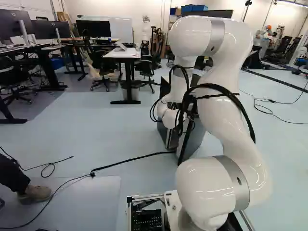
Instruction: Open the fridge door
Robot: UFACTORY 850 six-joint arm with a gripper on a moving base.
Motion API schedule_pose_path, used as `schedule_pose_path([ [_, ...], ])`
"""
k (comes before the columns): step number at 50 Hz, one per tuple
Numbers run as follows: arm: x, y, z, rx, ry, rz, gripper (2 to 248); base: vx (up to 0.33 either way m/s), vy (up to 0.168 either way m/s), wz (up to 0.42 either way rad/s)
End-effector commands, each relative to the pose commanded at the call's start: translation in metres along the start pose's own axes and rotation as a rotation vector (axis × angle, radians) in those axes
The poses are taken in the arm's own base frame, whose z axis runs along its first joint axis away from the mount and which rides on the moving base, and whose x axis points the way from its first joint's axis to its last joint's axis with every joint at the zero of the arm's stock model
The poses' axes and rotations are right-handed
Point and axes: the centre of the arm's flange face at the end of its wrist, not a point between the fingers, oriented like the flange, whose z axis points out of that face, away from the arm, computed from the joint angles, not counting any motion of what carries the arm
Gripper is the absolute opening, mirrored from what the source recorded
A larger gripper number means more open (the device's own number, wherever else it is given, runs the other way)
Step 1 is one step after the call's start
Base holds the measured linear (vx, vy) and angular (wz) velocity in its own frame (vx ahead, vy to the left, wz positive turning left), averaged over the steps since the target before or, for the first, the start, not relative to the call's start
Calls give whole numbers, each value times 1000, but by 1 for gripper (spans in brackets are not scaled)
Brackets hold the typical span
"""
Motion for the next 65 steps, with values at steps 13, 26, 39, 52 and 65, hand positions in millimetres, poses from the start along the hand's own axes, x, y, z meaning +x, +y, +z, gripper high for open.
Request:
schedule_pose_path([
  [13, 0, 22, -14, -31, -17, -12, 247, 0, 0, 0],
  [26, 0, 46, -29, -81, -30, -19, 247, 0, 0, 0],
  [39, 1, 71, -38, -151, -24, -19, 247, 0, 0, 0],
  [52, 8, 95, -39, -241, 23, -13, 247, 0, 0, 0],
  [65, 16, 119, -38, -339, 89, -10, 247, 0, 0, 0],
])
